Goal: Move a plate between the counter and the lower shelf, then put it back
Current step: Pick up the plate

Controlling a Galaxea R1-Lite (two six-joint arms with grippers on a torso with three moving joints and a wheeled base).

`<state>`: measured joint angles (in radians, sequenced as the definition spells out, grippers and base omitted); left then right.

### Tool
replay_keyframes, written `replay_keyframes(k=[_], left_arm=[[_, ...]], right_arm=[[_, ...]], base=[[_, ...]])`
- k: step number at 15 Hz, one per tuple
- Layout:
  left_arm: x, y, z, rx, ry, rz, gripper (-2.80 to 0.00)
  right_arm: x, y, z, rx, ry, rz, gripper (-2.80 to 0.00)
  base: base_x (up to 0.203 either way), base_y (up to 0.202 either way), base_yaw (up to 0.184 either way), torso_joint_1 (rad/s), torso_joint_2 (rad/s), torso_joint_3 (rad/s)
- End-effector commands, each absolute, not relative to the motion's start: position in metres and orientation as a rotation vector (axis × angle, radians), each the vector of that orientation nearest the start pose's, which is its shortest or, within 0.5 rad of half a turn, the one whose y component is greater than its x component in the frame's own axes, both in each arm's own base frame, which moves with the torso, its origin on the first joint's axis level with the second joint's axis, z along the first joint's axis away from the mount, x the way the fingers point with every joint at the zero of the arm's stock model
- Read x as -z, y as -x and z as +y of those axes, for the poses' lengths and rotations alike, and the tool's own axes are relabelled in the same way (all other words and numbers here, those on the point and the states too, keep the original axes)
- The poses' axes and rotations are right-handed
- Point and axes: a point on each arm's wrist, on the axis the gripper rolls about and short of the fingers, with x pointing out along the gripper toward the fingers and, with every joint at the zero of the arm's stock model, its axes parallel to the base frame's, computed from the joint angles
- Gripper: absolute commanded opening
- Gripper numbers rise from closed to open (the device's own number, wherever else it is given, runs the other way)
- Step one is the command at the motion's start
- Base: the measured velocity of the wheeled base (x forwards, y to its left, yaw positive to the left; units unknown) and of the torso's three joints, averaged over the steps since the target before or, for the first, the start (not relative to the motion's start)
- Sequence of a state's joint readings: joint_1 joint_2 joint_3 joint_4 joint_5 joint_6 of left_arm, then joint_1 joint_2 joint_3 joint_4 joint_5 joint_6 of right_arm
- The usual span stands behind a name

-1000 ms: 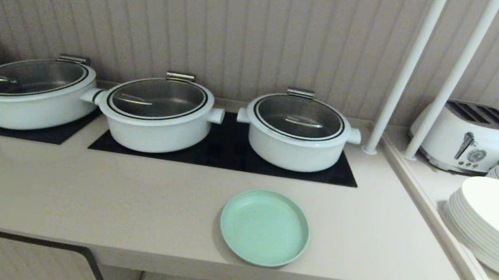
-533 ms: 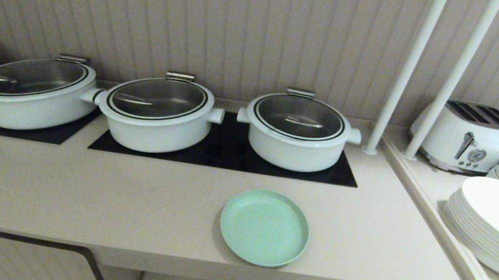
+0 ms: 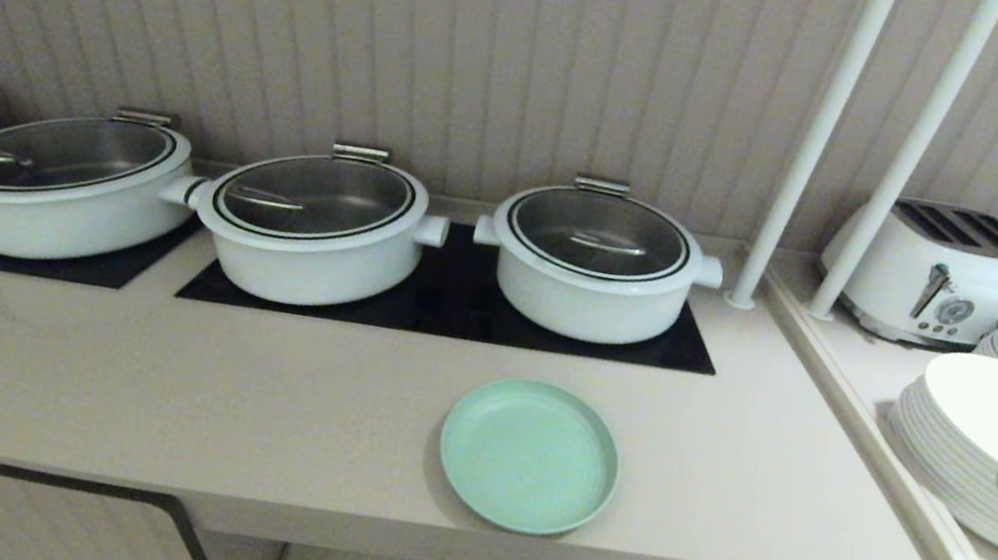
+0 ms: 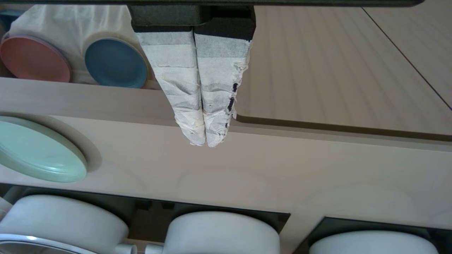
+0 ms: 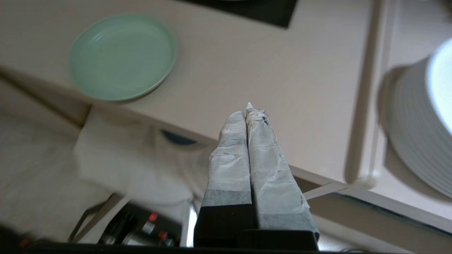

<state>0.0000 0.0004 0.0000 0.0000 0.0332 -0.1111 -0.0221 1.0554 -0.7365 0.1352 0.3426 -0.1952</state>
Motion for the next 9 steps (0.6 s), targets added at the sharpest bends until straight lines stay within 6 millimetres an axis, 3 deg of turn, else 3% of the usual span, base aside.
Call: replay_keyframes(k=[1,5,9], left_arm=[[-0.076,0.023,0.001,-0.034,0.112,-0.003,-2.8],[-0.076,0.023,0.001,-0.034,0.112,-0.002,-2.8],[-0.076,0.023,0.001,-0.034,0.113,-0.002,-2.8]], right_arm=[[-0.24,-0.148,0.01,-0.407,0.095,0.536,-2.8],[-0.258,-0.16,0.031,-0.538,0.084,0.842,-2.8],[-0.26,-0.191,0.058,-0.579,0.145,1.1,-2.8]], base=[[0.0,0.0,0.0,0.0,0.0,0.0],[0.0,0.0,0.0,0.0,0.0,0.0],[0.0,0.0,0.0,0.0,0.0,0.0]])
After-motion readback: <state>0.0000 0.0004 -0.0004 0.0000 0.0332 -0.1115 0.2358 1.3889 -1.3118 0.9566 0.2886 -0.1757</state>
